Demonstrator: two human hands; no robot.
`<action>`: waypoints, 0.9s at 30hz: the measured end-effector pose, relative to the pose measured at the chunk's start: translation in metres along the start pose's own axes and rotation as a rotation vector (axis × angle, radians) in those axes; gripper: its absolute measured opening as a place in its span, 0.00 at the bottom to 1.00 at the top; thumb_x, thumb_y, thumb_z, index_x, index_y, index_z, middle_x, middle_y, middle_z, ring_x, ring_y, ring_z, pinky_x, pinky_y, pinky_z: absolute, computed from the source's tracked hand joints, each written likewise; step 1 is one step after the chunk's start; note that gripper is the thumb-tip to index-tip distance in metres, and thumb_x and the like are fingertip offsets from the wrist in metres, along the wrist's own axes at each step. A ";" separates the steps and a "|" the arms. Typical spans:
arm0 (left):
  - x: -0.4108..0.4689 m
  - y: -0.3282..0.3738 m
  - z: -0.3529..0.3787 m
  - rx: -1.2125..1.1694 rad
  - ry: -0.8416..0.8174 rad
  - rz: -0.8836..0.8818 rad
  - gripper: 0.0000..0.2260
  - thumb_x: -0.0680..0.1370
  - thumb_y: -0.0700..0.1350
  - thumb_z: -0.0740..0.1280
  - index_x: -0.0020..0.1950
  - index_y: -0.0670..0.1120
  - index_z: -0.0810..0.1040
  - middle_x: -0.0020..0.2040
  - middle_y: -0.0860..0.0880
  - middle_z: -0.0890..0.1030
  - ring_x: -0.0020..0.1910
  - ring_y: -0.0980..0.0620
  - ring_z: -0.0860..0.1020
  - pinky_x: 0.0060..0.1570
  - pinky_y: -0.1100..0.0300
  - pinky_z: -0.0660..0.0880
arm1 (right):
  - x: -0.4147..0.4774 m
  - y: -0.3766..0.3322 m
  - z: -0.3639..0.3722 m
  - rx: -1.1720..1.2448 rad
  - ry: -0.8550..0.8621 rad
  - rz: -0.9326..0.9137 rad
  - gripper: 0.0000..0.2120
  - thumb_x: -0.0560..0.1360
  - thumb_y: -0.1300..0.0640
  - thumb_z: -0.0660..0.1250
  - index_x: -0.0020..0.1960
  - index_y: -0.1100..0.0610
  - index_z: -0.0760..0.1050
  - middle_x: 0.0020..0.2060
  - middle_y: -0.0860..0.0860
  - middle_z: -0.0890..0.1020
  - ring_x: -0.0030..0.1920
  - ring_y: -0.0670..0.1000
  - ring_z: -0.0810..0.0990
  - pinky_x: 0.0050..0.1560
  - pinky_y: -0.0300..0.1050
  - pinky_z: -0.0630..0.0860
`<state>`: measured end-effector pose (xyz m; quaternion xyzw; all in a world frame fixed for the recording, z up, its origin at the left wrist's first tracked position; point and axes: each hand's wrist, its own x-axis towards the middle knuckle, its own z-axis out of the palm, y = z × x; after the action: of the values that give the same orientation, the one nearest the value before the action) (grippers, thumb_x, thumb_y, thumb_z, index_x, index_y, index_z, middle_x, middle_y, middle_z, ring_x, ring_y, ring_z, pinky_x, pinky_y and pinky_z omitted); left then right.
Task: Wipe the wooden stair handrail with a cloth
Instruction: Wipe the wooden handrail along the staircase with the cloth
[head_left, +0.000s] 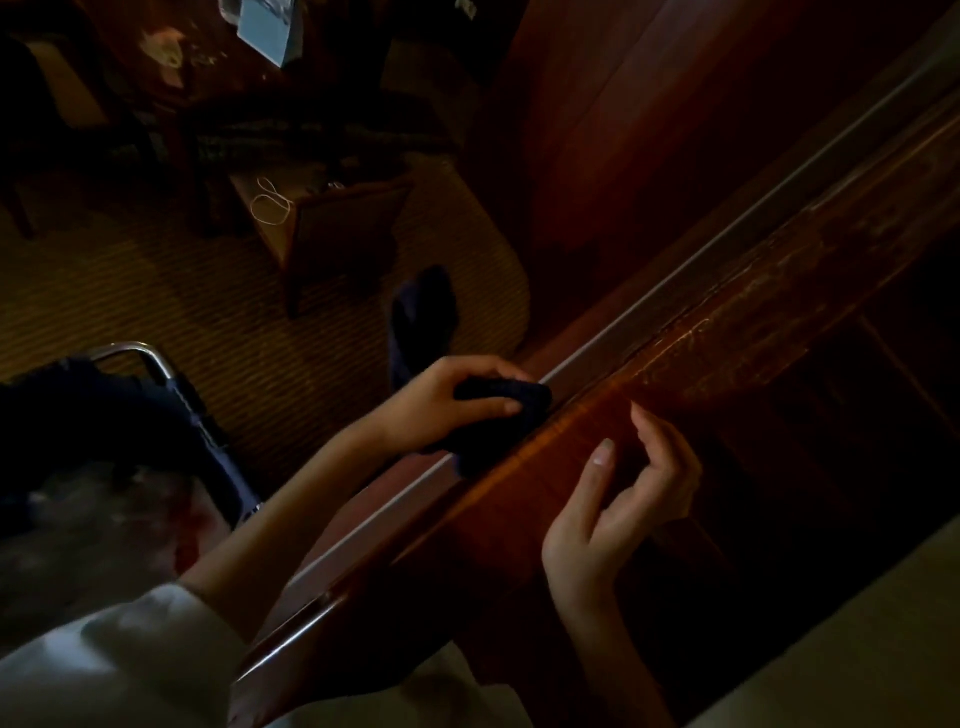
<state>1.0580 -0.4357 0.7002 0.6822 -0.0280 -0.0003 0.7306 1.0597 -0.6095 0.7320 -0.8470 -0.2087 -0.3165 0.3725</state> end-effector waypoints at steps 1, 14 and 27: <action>-0.004 -0.006 0.004 -0.069 0.044 0.018 0.12 0.76 0.42 0.67 0.60 0.45 0.77 0.57 0.47 0.80 0.56 0.54 0.80 0.57 0.61 0.77 | 0.000 0.001 0.000 0.007 -0.003 -0.001 0.14 0.79 0.59 0.59 0.64 0.59 0.71 0.58 0.53 0.73 0.58 0.59 0.73 0.56 0.70 0.69; -0.064 -0.032 -0.029 -0.058 -0.224 -0.206 0.09 0.76 0.47 0.68 0.54 0.55 0.82 0.54 0.55 0.83 0.54 0.57 0.81 0.56 0.64 0.76 | -0.003 0.000 -0.002 -0.151 -0.002 -0.064 0.11 0.79 0.60 0.60 0.60 0.60 0.74 0.56 0.51 0.75 0.57 0.50 0.72 0.56 0.63 0.69; -0.022 -0.009 0.007 0.009 0.045 -0.063 0.08 0.77 0.39 0.69 0.51 0.52 0.81 0.47 0.55 0.83 0.47 0.58 0.82 0.47 0.64 0.79 | -0.003 -0.001 0.001 -0.306 -0.013 -0.082 0.09 0.78 0.60 0.62 0.52 0.53 0.81 0.54 0.52 0.78 0.56 0.52 0.71 0.59 0.52 0.63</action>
<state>1.0365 -0.4419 0.6910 0.6858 0.0098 -0.0078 0.7277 1.0578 -0.6090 0.7302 -0.8867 -0.1948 -0.3540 0.2248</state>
